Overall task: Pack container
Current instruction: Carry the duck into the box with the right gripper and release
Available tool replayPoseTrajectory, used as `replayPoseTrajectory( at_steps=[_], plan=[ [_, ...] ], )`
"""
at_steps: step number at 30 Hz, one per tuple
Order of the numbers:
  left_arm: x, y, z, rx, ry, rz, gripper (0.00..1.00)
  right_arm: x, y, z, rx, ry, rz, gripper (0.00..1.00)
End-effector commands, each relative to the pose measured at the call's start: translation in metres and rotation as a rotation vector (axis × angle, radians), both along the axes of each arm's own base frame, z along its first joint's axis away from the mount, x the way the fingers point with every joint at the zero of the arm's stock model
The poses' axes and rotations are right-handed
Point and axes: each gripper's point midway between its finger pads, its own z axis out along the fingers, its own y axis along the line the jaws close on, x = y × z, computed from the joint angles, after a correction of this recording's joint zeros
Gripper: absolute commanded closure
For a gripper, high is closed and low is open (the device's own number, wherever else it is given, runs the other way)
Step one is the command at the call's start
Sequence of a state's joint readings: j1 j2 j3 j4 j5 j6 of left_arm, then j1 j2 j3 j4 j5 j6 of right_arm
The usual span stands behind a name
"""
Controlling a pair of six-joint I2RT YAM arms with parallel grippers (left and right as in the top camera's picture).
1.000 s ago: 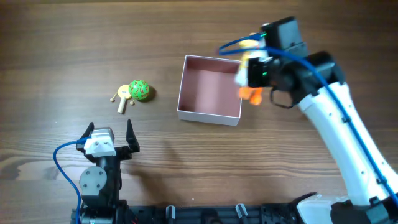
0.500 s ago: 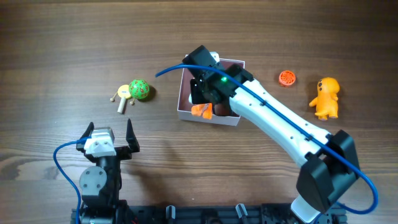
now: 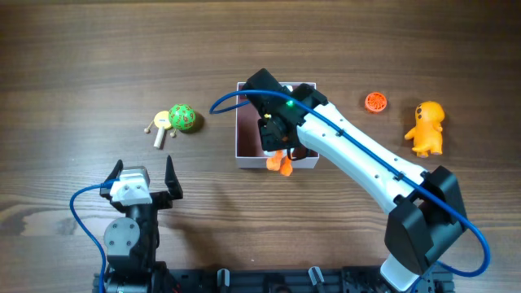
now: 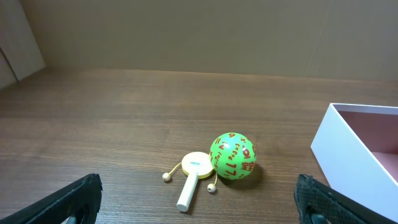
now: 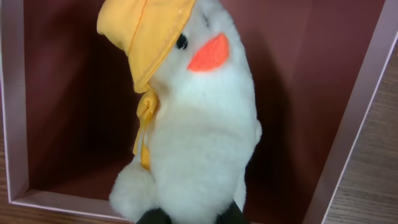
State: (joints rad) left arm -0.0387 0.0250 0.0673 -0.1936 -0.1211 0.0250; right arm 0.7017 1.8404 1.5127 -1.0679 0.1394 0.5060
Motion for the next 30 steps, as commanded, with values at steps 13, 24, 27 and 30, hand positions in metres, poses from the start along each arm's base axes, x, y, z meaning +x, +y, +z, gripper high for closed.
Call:
replayPoseTrajectory(
  at_steps=[13,24,27,30],
  plan=[
    [0.0,-0.001,-0.001,0.014,-0.004,-0.013,0.0,0.023,0.007,0.117,0.201,-0.215,0.045,0.94],
    [0.0,-0.001,-0.001,0.014,-0.004,-0.013,0.0,0.045,-0.004,0.02,0.039,-0.204,0.01,0.96],
    [0.0,-0.001,-0.001,0.014,-0.004,-0.013,0.0,0.041,0.0,0.001,0.064,-0.176,-0.008,0.96],
    [0.0,-0.001,-0.001,0.014,-0.004,-0.013,0.0,0.044,0.01,-0.002,0.114,-0.185,0.005,0.96]
  ],
)
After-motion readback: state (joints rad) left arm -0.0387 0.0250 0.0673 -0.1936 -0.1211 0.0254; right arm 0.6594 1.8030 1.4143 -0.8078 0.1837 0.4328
